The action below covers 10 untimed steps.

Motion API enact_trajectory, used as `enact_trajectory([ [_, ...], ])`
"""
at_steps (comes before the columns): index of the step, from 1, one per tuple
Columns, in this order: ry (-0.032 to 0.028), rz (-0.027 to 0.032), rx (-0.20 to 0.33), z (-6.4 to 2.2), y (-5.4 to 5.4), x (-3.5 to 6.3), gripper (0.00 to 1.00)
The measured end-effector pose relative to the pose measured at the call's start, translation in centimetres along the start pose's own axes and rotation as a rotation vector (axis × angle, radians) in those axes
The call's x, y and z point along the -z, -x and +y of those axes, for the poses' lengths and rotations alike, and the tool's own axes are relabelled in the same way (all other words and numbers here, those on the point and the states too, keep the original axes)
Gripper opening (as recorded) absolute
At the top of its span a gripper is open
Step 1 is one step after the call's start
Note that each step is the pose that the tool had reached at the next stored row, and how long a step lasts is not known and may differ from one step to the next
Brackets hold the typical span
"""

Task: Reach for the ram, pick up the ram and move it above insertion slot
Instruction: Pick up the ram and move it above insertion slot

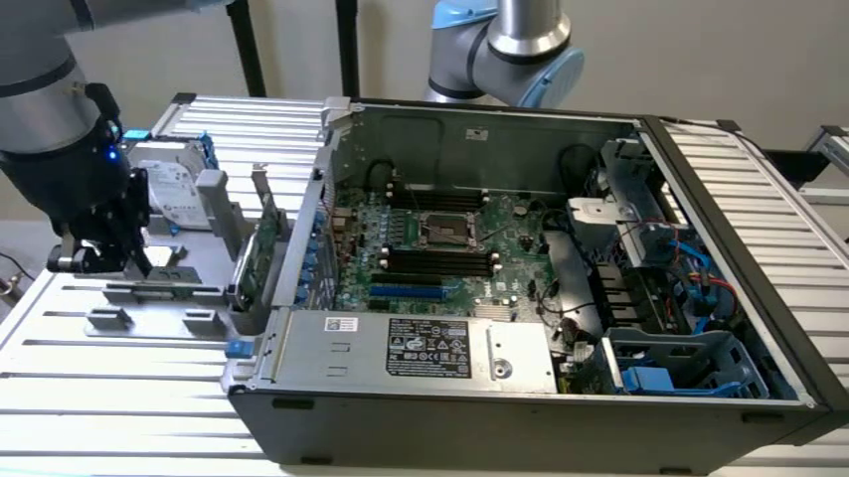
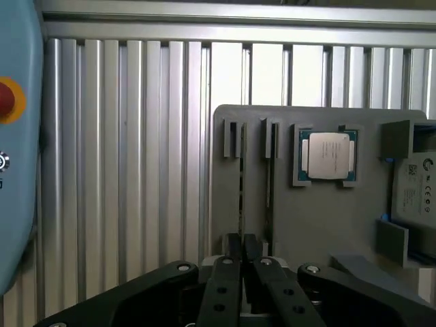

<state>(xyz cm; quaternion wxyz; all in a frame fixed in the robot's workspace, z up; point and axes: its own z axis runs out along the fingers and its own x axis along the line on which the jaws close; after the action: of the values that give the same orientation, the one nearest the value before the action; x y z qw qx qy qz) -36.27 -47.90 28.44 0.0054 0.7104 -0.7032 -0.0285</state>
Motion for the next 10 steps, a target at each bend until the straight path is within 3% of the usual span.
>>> enact_trajectory([
  [10,0.0009,-0.0124,0.018,-2.58,0.1,4.70,0.13],
])
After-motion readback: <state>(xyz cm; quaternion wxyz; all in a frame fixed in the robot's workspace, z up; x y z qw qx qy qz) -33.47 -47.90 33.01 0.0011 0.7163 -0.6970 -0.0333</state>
